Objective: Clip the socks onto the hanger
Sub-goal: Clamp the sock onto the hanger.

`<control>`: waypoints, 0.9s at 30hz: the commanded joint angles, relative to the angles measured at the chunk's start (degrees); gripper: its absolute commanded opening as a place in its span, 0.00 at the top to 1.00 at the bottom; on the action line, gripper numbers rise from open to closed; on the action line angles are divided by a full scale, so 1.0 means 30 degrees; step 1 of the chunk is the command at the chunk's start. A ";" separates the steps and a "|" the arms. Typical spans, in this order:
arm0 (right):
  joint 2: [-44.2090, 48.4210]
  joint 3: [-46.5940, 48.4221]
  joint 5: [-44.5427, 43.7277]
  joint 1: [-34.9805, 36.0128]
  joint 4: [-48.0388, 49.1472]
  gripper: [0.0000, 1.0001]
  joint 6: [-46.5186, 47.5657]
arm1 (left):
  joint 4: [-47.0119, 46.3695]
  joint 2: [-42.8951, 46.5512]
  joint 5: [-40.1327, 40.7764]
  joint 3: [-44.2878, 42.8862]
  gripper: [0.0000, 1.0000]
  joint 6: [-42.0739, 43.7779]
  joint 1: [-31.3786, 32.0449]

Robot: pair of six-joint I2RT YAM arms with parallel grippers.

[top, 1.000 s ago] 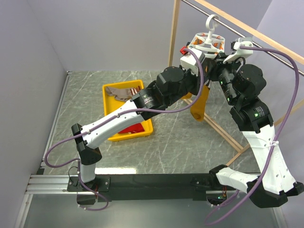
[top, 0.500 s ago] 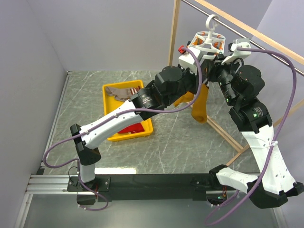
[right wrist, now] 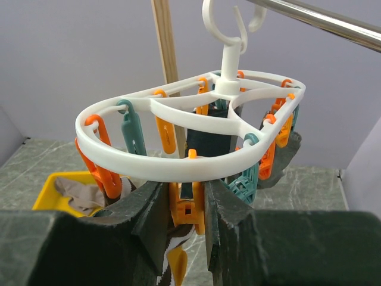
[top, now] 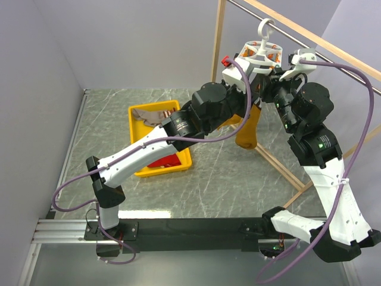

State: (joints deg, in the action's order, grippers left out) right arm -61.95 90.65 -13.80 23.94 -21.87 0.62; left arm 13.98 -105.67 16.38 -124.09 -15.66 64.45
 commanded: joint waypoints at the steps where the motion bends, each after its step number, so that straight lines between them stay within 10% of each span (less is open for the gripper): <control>1: 0.0056 0.0719 0.0060 -0.0130 0.0113 0.92 -0.0178 | -0.1466 0.1180 -0.0129 -0.0150 0.99 0.0502 0.0256; 12: -0.0325 0.2768 0.0851 -0.0130 -0.1849 0.35 -0.2694 | -0.1905 0.1617 0.0632 0.0815 0.99 0.0504 0.0286; 27: 0.0434 0.4589 0.2550 -0.0130 -0.6127 0.26 -0.5657 | -0.1174 0.2380 0.0575 0.2017 0.93 -0.0373 0.0286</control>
State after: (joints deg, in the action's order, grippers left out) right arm -62.41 103.46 -7.60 23.83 -37.28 -14.13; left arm 11.62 -102.76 17.85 -118.13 -15.35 64.97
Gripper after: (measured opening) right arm 0.735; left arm 0.052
